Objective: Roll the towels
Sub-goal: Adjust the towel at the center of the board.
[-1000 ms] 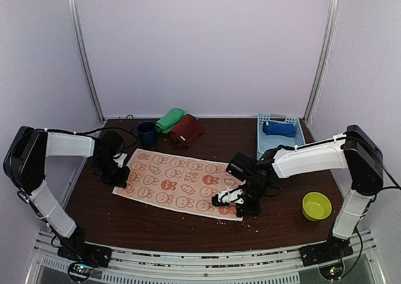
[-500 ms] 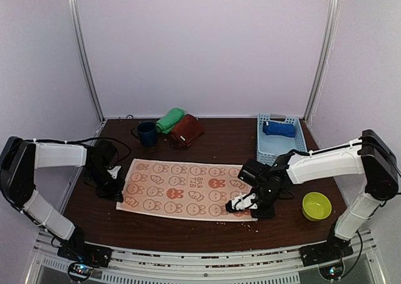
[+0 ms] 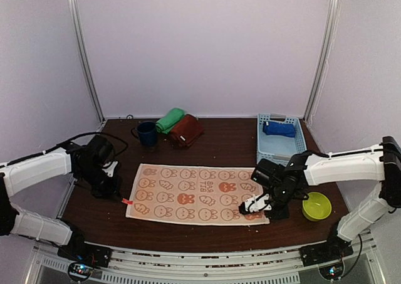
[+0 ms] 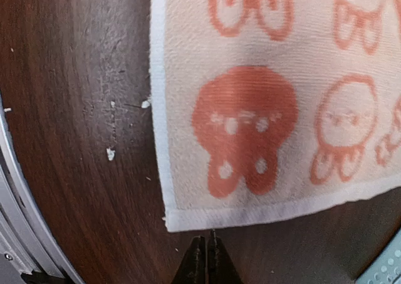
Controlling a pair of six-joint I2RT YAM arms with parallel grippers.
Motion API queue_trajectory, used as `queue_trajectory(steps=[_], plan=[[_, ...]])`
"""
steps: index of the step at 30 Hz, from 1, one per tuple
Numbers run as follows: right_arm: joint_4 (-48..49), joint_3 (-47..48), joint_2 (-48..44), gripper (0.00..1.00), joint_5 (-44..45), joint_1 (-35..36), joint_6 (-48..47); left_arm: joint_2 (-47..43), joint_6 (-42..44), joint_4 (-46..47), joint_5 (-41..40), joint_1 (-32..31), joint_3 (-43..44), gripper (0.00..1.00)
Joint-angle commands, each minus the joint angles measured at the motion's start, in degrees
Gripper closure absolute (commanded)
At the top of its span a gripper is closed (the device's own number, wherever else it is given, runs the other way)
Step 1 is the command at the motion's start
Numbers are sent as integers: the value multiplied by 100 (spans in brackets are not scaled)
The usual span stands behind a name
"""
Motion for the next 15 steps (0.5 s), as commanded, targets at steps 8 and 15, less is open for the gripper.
queue_trajectory(steps=[8,15], plan=[[989,392,-1386,47,-817,-896,956,-57,159,1160,161,-235,243,100],[508,474,-876,3,-1661,-1203,546,459,-217,1394,53,-544,121,100]])
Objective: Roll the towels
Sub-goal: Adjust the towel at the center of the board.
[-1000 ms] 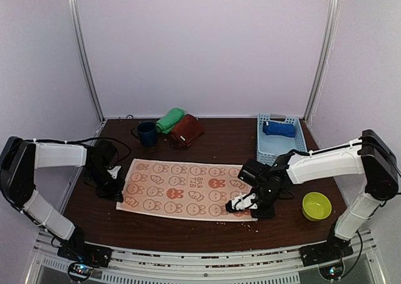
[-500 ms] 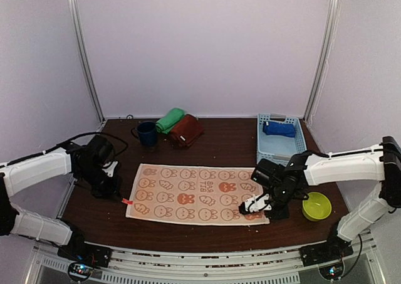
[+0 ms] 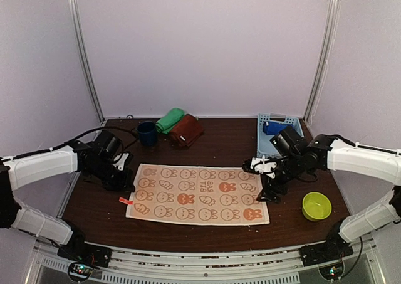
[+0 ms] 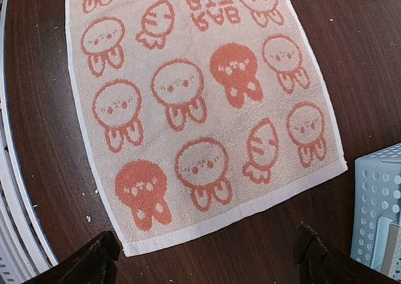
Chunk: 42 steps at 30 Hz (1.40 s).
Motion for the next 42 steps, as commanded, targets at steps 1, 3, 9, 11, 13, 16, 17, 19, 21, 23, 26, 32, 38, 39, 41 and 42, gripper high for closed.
queue_trajectory(steps=[1,3,9,11,13,16,17,19,21,23,26,32,38,39,41,42], plan=[[-332,-13,233,12,-558,-61,-357,180,-352,330,-64,-212,-146,100],[-541,-18,518,42,-355,-60,-618,338,-510,345,-120,-423,-164,100],[-707,-215,927,78,-315,-4,-1090,427,-1085,418,-323,-813,-656,100],[-627,-235,1061,78,-304,96,-1116,301,-1233,620,-349,-820,-1034,100],[-510,-302,1188,80,-185,204,-1055,221,-1318,777,-333,-820,-1324,100],[-356,-443,1301,80,35,306,-1062,292,-1284,906,-204,-823,-1575,100],[-323,-480,1326,80,102,341,-1075,304,-1283,911,-178,-865,-1633,100],[-249,-543,1345,80,260,413,-1080,245,-1437,910,-186,-977,-1731,100],[-133,-623,1387,81,403,444,-1059,83,-1692,908,-87,-1001,-1893,100],[-92,-704,1488,81,645,534,-1064,-155,-1855,861,118,-1011,-2090,100],[-9,-893,1580,83,927,653,-1094,-647,-2017,606,34,-1033,-2326,100],[-304,-1220,1280,85,1057,1000,-1080,-1362,-2347,84,-134,-1136,-2390,100],[-578,-1234,810,85,1110,1166,-1033,-1729,-2526,66,47,-1345,-2524,100],[-637,-1148,778,85,1117,1165,-1001,-1770,-2484,57,56,-1352,-2457,100],[-763,-891,673,85,1071,1161,-916,-1826,-2344,-84,-14,-1346,-2131,100],[-848,-712,605,84,1045,1162,-867,-1822,-2236,-246,-109,-1345,-1878,100]])
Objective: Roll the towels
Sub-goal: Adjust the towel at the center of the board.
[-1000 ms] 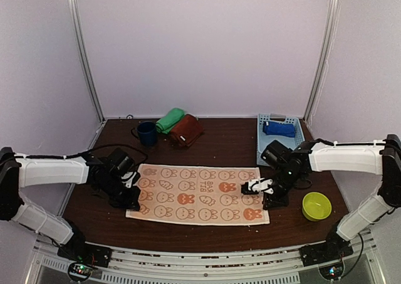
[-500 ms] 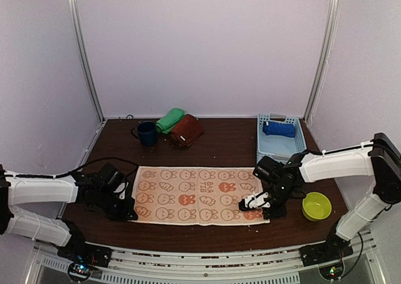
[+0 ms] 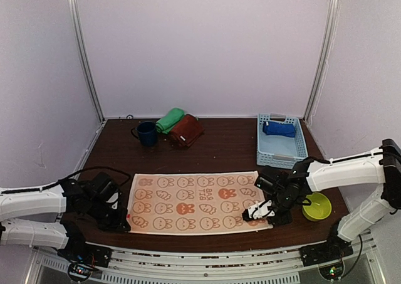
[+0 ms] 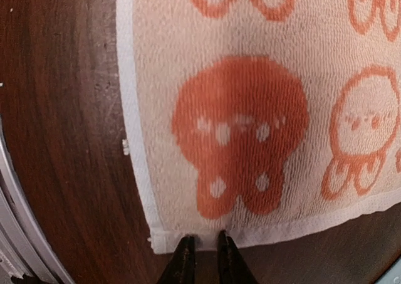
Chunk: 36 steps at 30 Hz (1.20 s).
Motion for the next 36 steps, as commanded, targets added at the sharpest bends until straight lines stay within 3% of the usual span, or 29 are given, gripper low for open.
queue_trajectory(steps=[1,2,4,8,9,11,15,24,32,36], plan=[[-660,583,-301,81,87,11,235,-30,237,-732,-341,-19,843,100],[-715,768,-377,77,80,-3,271,24,369,-966,-534,-19,1170,98],[-680,1020,-537,70,78,-77,361,181,727,-1281,-1048,-18,1839,83],[-47,1397,-582,56,-113,-795,761,581,1485,-1361,-2383,67,2882,35],[34,1557,-436,56,-299,-1133,890,692,1669,-1293,-2539,261,3044,30],[-77,2037,27,58,-837,-1786,1122,962,2223,-908,-2222,948,3187,31],[-103,2548,763,67,-1614,-2631,1451,1643,3098,20,-1245,2187,3152,42],[387,2713,1907,77,-1559,-3017,2137,2868,3646,1051,91,2791,3160,46],[904,2901,2290,75,-209,-3660,2588,3301,4088,922,-4,2911,3432,46],[875,2886,2190,72,-632,-3995,2479,3390,4112,1006,-9,2922,3321,45]])
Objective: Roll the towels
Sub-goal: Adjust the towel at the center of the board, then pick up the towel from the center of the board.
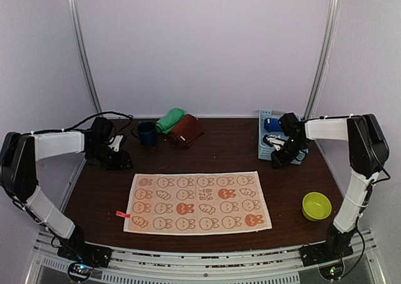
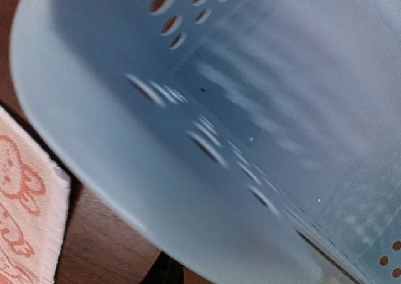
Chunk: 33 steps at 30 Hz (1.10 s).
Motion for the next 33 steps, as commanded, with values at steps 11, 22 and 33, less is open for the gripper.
queue_trajectory(steps=[11,22,33], plan=[[-330,689,449,66,-1635,333,-168,657,370,494,542,163,80,41],[-398,734,650,62,-1247,518,-106,879,463,615,740,163,24,41],[-604,787,951,67,-1697,527,-131,1031,461,699,832,166,-6,44]])
